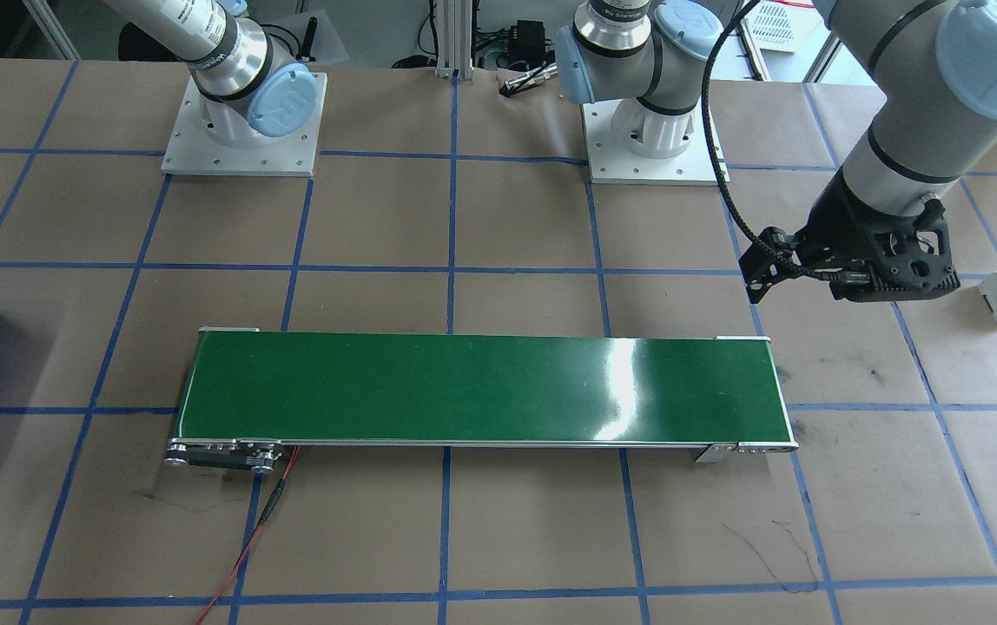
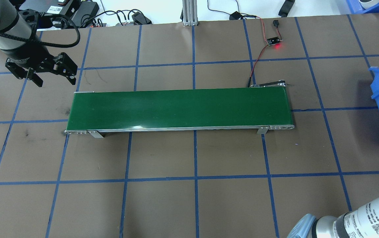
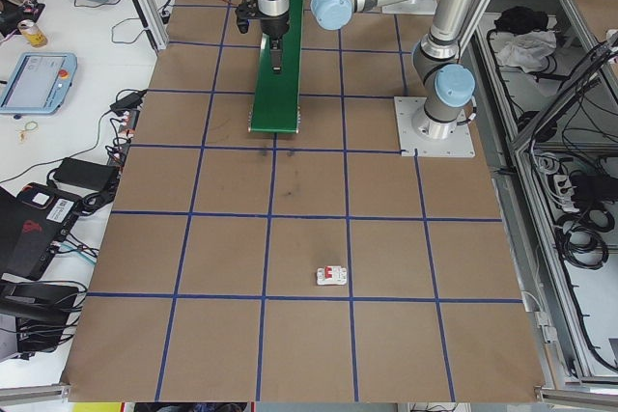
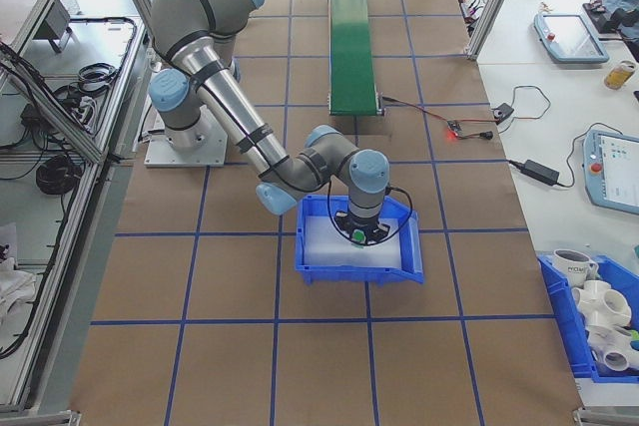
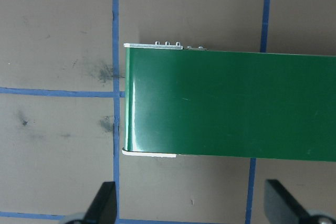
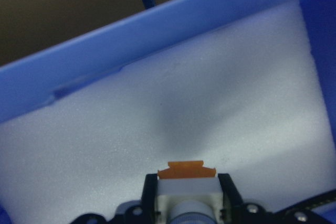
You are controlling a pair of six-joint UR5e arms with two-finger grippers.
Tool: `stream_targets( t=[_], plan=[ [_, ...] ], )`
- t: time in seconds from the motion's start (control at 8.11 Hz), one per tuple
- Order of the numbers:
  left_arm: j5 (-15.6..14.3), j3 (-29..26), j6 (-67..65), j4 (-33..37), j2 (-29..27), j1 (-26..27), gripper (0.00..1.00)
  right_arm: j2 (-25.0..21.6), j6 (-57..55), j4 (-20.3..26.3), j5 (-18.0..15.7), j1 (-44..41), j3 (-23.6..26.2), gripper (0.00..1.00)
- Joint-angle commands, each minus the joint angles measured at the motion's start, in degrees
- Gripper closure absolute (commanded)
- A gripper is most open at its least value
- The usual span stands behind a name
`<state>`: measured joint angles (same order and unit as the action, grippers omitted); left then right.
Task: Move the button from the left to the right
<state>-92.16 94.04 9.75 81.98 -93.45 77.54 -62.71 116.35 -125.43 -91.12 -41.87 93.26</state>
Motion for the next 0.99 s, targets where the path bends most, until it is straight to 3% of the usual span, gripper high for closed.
stream_targets(
  t=[0.0,0.12,0.25,0.49,0.62,0.86],
  plan=[
    [0.14,0.27,-0.01,-0.24,-1.03,-0.02,0.00,0.31,0.81,-0.26,0.49,0.03,1.31,0.57],
    [-0.03,0.10,0.00,-0.07,0.09,-0.02,0.00,-0.13,0.46,-0.08,0.67,0.03,1.31,0.16],
    [-0.03,-0.25,0.00,0.46,0.63,0.07,0.00,-0.83,0.37,-0.08,0.50,0.03,1.31,0.00],
    [0.05,0.27,0.00,0.11,0.63,0.07,0.00,-5.73,-0.06,-0.34,0.85,0.03,1.31,0.00],
    [0.05,0.01,0.00,0.02,0.72,0.07,0.00,-9.50,-1.72,-0.08,2.59,0.03,1.31,0.00],
    [0.14,-0.26,0.00,0.02,0.63,0.07,0.00,-14.88,-13.18,1.41,4.45,-1.02,1.31,0.00]
  ],
)
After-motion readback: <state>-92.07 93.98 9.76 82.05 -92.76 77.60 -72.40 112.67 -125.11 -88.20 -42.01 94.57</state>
